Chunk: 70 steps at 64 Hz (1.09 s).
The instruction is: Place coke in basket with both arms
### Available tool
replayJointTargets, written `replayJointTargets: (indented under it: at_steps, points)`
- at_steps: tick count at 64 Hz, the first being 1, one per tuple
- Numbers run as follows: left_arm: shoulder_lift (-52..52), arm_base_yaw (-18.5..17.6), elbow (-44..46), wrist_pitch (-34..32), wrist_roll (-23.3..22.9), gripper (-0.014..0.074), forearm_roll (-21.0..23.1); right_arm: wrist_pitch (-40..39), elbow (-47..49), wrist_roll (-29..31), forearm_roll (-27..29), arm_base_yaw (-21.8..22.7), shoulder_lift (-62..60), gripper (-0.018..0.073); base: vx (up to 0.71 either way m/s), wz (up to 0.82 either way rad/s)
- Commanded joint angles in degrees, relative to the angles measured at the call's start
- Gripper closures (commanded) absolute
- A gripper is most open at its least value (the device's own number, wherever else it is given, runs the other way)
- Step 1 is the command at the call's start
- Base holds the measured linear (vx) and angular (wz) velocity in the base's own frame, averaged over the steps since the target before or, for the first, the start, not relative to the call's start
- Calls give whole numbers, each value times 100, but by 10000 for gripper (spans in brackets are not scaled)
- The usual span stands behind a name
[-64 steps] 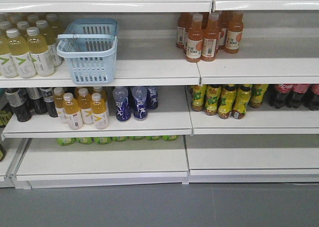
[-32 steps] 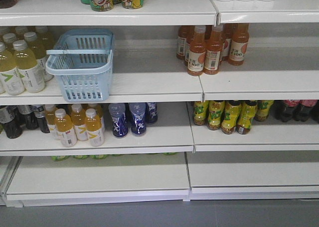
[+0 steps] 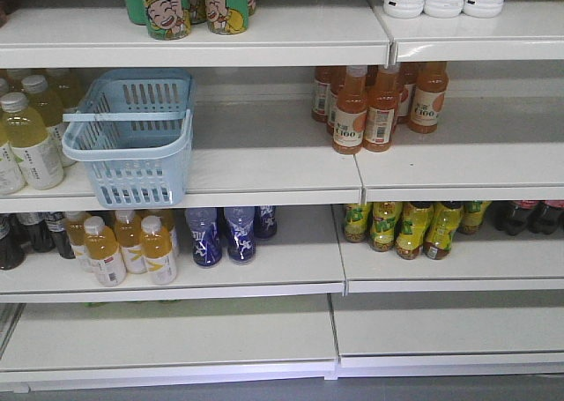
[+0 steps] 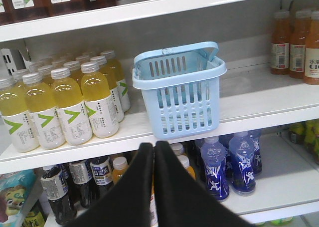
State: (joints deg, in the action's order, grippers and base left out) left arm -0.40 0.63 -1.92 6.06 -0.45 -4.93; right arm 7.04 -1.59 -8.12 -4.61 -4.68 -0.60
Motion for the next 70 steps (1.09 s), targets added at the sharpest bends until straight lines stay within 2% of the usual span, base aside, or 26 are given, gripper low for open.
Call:
replayJointTargets:
  at_steps: [1,70]
  points:
    - [-115,-8,22,-392,-9,602,2,-447,-60,28,-55,3,-104,568,8,-1]
    - [-115,-8,22,-392,-9,602,2,-447,-60,28,-55,3,-104,568,3,0]
